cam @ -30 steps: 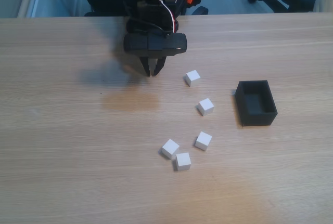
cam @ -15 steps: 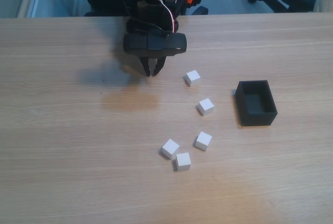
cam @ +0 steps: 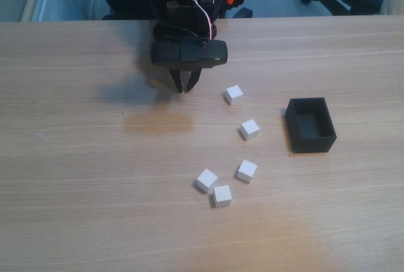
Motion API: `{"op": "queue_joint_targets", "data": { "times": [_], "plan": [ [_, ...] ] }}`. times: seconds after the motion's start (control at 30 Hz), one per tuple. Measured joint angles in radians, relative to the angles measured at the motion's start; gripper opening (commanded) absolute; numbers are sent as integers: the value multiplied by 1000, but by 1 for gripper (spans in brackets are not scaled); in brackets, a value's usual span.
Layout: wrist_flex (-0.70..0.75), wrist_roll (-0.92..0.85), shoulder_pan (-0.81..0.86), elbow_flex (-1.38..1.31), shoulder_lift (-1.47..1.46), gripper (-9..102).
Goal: Pick blocks and place them in the box.
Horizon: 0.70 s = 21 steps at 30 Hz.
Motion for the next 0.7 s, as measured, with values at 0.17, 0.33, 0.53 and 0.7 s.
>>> {"op": "queue_joint_targets", "data": {
  "times": [0.17, 0.33, 0.53, 0.7],
  "plan": [
    [0, 18, -8, -28, -20, 1],
    [11, 67, -57, -132, -117, 1],
    [83, 170, -143, -308, -262, 11],
    [133, 304, -253, -419, -370, 18]
  ]
}}
